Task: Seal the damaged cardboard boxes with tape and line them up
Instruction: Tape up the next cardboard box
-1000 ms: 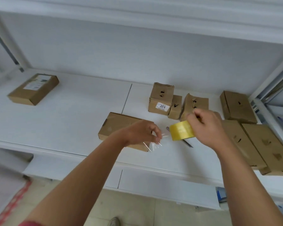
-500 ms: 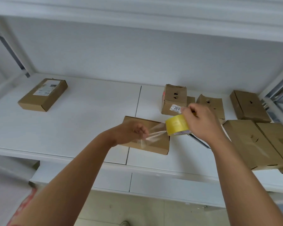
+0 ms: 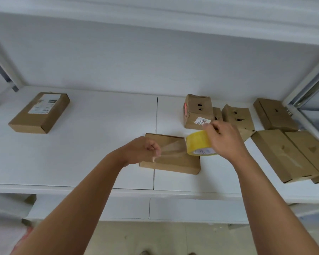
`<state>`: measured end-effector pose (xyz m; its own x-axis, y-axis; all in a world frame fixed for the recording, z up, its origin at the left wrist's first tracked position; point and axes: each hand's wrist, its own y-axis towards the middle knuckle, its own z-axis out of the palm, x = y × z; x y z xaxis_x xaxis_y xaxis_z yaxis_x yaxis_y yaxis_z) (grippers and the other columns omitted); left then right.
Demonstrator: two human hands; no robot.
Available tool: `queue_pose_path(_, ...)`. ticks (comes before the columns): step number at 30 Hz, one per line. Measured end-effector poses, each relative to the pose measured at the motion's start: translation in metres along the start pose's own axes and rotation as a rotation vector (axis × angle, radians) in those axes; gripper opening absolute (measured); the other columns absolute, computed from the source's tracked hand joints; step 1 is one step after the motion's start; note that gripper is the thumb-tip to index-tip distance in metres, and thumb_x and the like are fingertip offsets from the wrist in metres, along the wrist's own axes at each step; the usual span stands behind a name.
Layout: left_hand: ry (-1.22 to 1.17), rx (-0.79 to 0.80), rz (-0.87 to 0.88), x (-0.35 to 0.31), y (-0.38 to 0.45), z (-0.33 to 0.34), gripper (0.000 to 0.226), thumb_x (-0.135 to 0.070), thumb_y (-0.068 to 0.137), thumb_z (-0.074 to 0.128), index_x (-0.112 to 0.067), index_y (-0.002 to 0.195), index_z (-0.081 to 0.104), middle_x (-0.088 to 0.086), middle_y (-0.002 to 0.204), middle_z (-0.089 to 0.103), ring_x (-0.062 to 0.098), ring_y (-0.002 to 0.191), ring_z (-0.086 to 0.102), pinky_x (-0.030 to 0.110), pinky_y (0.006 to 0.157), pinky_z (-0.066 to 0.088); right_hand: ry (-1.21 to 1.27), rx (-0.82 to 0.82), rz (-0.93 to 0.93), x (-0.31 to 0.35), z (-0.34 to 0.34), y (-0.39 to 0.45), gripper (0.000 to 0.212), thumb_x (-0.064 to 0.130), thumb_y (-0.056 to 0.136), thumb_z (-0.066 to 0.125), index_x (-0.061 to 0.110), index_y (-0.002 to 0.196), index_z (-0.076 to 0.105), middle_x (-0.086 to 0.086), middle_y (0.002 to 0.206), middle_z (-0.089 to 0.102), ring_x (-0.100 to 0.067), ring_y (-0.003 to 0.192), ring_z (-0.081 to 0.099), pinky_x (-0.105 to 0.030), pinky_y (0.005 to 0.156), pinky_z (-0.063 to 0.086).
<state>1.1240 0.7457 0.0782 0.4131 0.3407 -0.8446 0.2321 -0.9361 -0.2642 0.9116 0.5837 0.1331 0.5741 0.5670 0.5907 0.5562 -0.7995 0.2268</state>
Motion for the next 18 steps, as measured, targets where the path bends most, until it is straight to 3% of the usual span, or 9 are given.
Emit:
queue_pose_path(3, -0.053, 0.065, 0.022, -0.002, 0.003, -0.003, 0.012, -0.011, 0.095, 0.058, -0.016, 0.092, 0.068, -0.019, 0.086, 0.071, -0.009, 0.082, 0.062, 0.008, 0.074, 0.043, 0.043, 0.012, 0.044, 0.000, -0.002, -0.002, 0.046, 0.040, 0.095, 0.050, 0.008, 0.063, 0.041, 0.002, 0.056, 0.039, -0.014, 0.056, 0.038, -0.031, 0.052, 0.027)
queue_pose_path(7, -0.267, 0.131, 0.025, -0.002, 0.005, -0.012, 0.023, -0.001, 0.096, 0.058, -0.008, 0.117, 0.062, 0.004, 0.094, 0.069, 0.020, 0.096, 0.071, 0.027, 0.087, 0.055, 0.119, 0.073, 0.162, -0.001, -0.010, -0.009, 0.046, 0.070, 0.080, 0.048, 0.025, 0.078, 0.049, 0.008, 0.076, 0.055, -0.007, 0.072, 0.052, -0.030, 0.057, 0.034)
queue_pose_path(10, -0.331, 0.111, -0.022, -0.005, 0.013, -0.020, 0.031, 0.007, 0.092, 0.059, -0.008, 0.119, 0.061, 0.007, 0.087, 0.067, 0.026, 0.089, 0.072, 0.035, 0.086, 0.058, 0.099, 0.207, 0.157, -0.006, -0.015, -0.019, 0.057, 0.080, 0.061, 0.049, 0.035, 0.096, 0.043, 0.007, 0.088, 0.056, -0.012, 0.081, 0.056, -0.031, 0.059, 0.039)
queue_pose_path(13, -0.330, 0.014, -0.105, -0.012, 0.026, -0.026, 0.021, 0.010, 0.088, 0.062, -0.002, 0.104, 0.065, 0.012, 0.084, 0.068, 0.024, 0.081, 0.072, 0.034, 0.081, 0.060, 0.052, 0.367, 0.068, -0.012, -0.015, -0.034, 0.067, 0.071, 0.064, 0.060, 0.046, 0.118, 0.030, 0.014, 0.089, 0.051, -0.006, 0.078, 0.055, -0.026, 0.058, 0.038)
queue_pose_path(15, -0.297, -0.037, -0.138, -0.017, 0.033, -0.027, 0.013, 0.010, 0.087, 0.063, -0.001, 0.094, 0.067, 0.014, 0.085, 0.070, 0.022, 0.078, 0.073, 0.030, 0.075, 0.060, 0.049, 0.392, -0.007, -0.015, -0.008, -0.045, 0.063, 0.050, 0.078, 0.063, 0.048, 0.128, 0.025, 0.014, 0.084, 0.049, -0.008, 0.074, 0.054, -0.023, 0.058, 0.036)
queue_pose_path(16, -0.282, -0.056, -0.152, -0.020, 0.037, -0.027, 0.012, 0.009, 0.087, 0.063, -0.001, 0.091, 0.068, 0.015, 0.084, 0.070, 0.021, 0.076, 0.073, 0.028, 0.072, 0.060, 0.054, 0.387, -0.038, -0.015, -0.004, -0.051, 0.060, 0.042, 0.081, 0.059, 0.049, 0.130, 0.024, 0.012, 0.084, 0.049, -0.009, 0.074, 0.053, -0.024, 0.058, 0.036)
queue_pose_path(18, -0.273, -0.092, -0.185, -0.024, 0.044, -0.024, 0.012, 0.010, 0.087, 0.062, 0.000, 0.088, 0.068, 0.014, 0.083, 0.069, 0.019, 0.071, 0.071, 0.025, 0.066, 0.059, 0.050, 0.376, -0.069, -0.011, 0.007, -0.064, 0.058, 0.046, 0.078, 0.046, 0.049, 0.132, 0.025, 0.009, 0.094, 0.050, -0.011, 0.081, 0.052, -0.027, 0.064, 0.036)
